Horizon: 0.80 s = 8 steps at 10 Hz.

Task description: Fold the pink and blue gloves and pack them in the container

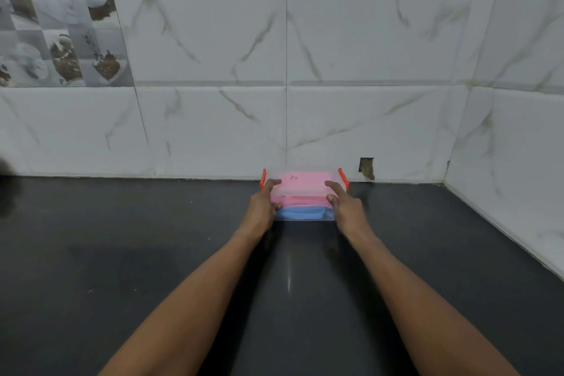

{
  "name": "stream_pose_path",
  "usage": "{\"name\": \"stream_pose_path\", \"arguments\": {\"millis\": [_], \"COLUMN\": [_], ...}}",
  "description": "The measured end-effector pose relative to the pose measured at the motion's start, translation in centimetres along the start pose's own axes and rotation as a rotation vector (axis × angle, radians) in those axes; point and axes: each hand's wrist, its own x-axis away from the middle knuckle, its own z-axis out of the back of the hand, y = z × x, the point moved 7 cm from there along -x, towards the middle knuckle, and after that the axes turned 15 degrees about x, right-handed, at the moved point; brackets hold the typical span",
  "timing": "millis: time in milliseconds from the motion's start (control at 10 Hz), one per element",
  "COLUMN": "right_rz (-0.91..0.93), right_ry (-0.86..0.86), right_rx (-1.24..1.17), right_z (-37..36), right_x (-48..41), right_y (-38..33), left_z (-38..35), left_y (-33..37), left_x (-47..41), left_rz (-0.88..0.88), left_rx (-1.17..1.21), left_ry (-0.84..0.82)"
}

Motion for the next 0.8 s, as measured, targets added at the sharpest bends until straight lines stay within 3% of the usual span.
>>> {"name": "stream_pose_path", "arguments": {"millis": [400, 600, 700, 800], "right_rz": [0.057, 0.041, 0.003, -0.064], "right_ry": [0.03, -0.181, -0.206, -0.181], "right_rx": [0.071, 0.097, 0.183, 0.47], "right_z": [-3.1, -2.4, -0.8, 2.2], "right_x": [-8.3, -7.1, -5.7, -5.1], "right_y": [1.6, -0.1, -1.3, -2.5], "left_z": [-1.1, -1.1, -0.4, -0.4], "left_y": [-3.3, -1.1, -0.8, 2.4], "left_x": [-9.3, -6.8, -4.4, -2.0], "left_rz": [-0.034, -0.06, 0.132, 0.004], "left_rx": [-0.07, -0.05, -0.286, -0.528], "left_ry": [-0.006, -0.025, 0.053, 0.02]}}
